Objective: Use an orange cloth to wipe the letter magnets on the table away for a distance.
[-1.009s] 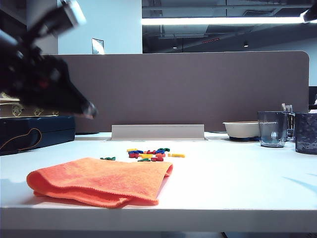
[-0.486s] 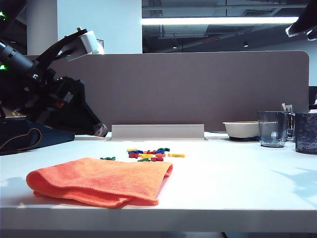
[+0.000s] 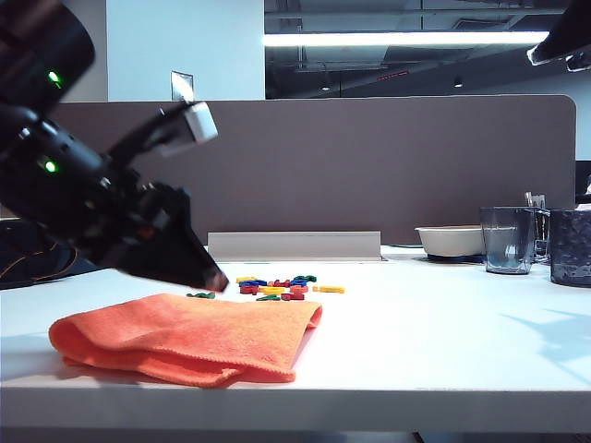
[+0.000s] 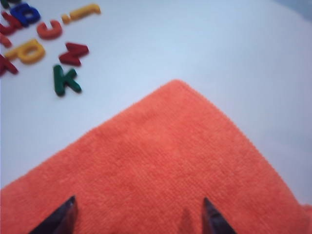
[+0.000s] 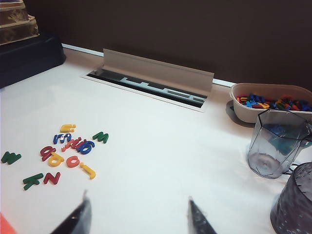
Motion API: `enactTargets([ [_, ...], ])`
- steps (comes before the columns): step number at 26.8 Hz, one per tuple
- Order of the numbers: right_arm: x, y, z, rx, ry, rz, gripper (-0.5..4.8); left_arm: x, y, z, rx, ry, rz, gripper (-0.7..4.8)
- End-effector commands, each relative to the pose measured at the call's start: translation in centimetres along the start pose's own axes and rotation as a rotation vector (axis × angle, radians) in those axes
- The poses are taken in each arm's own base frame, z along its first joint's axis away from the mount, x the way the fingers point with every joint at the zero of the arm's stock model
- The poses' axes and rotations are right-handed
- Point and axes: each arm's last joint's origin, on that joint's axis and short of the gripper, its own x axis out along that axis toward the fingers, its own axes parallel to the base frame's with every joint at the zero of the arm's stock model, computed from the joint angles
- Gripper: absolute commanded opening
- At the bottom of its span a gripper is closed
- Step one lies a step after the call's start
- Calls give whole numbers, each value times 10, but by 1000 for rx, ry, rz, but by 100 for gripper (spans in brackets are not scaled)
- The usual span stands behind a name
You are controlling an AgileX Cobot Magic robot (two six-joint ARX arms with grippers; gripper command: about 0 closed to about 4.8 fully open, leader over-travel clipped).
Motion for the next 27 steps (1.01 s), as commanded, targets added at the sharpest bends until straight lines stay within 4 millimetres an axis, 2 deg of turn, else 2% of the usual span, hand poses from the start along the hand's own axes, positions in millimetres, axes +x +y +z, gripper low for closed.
enactTargets([
  [1,0,0,2,-9,-13,-4,248,13,3,-2,-16,29,-38,319],
  [14,0,-1,2,-32,-4,-42,248,27,2,-17,-76,107,-102,315],
  [18,0,-2,2,-32,-2,-49,248,29,3,-18,-74,106,-93,228],
  [21,0,-2,1,-29,6,-48,248,29,4,-15,-64,91,-87,122],
  [22,0,-2,0,-28,13,-53,248,30,5,-11,-59,77,-84,69],
  [24,0,-2,0,-37,19,-61,248,31,7,-5,-52,59,-79,20],
  [27,0,-2,-1,-46,23,-60,248,32,10,4,-43,32,-72,-6],
])
